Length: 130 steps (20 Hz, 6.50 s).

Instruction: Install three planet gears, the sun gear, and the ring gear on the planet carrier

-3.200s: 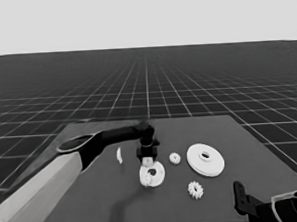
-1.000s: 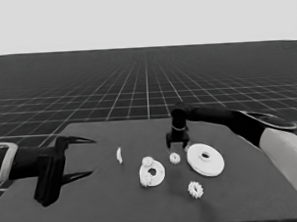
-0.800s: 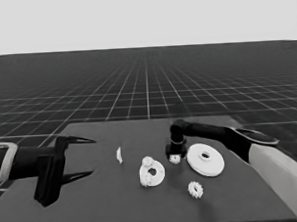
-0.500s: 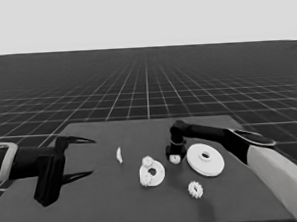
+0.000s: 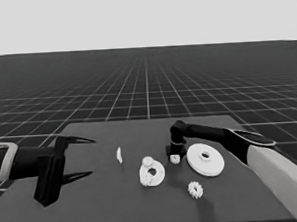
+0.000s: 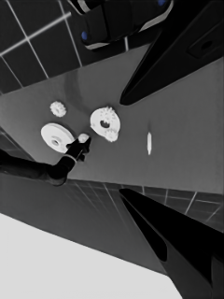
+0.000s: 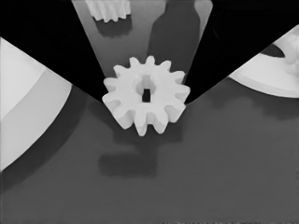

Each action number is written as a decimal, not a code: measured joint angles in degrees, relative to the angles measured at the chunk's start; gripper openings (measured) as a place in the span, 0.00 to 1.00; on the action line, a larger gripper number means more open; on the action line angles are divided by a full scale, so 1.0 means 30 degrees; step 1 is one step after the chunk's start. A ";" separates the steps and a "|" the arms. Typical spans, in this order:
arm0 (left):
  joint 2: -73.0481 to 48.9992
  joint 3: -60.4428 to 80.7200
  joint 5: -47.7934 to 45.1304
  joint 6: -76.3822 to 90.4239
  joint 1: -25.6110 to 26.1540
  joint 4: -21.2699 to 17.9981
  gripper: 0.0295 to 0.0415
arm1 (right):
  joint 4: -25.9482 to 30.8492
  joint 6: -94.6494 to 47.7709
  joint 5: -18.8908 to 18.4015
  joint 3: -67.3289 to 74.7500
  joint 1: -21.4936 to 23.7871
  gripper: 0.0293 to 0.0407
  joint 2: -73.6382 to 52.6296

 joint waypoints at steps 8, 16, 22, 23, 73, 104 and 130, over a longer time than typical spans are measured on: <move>0.0000 0.0000 0.0000 0.0000 0.0000 0.0000 0.75 | 0.2522 0.1540 -0.2208 0.3154 0.3290 0.17 -0.1202; 0.0000 0.0000 0.0000 0.0000 0.0000 0.0000 0.75 | 0.1762 0.7929 -0.3049 0.8078 0.2894 0.17 0.0337; 0.0000 0.0000 0.0000 0.0000 0.0000 0.0000 0.75 | -0.0172 0.7503 -0.2532 0.7124 0.0906 0.17 0.0712; 0.0000 0.0000 0.0000 0.0000 0.0000 0.0000 0.75 | -0.0563 0.7303 -0.2362 0.6780 0.0456 0.17 0.0807; 0.0000 0.0000 0.0000 0.0000 0.0000 0.0000 0.75 | -0.3290 0.8612 -0.2213 1.7029 -0.2137 0.15 -0.8258; 0.0000 0.0000 0.0000 0.0000 0.0000 0.0000 0.75 | 0.0238 0.7234 -0.2540 0.3839 0.1271 0.15 0.3720; 0.0000 0.0000 0.0000 0.0000 0.0000 0.0000 0.75 | -0.0003 1.0815 -0.2425 0.3616 0.0895 0.14 0.3791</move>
